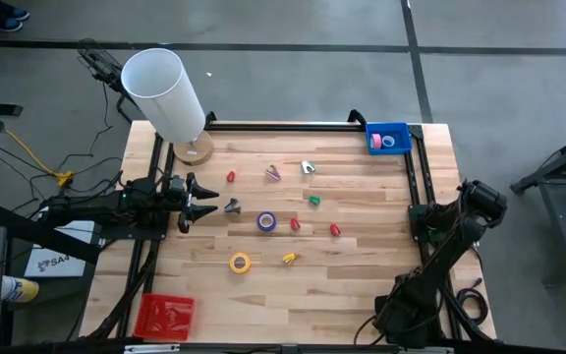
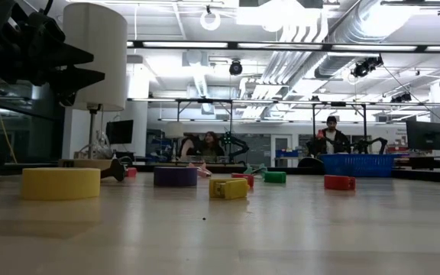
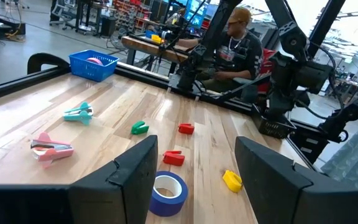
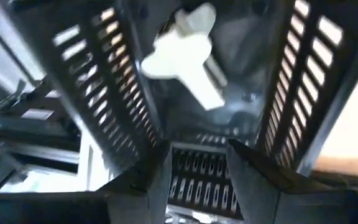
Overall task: Pick and place Stapler, Stapler remover, tape
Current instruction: Put the blue staple remover into the black bin
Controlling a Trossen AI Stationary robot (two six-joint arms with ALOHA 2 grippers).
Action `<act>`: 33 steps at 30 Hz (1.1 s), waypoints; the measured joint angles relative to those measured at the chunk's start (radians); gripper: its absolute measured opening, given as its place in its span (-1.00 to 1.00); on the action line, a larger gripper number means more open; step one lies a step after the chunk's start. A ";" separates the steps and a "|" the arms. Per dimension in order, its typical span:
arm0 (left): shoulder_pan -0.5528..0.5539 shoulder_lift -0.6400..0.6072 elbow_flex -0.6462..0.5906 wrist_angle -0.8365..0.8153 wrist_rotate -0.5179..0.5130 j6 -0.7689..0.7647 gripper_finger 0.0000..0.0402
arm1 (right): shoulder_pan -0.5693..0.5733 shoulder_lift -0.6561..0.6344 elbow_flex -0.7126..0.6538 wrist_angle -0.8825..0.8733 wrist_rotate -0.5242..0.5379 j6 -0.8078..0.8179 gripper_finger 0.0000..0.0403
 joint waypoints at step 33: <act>0.000 0.000 0.000 0.000 0.000 0.000 0.06 | -0.217 -0.367 0.000 -0.172 0.608 0.335 -0.28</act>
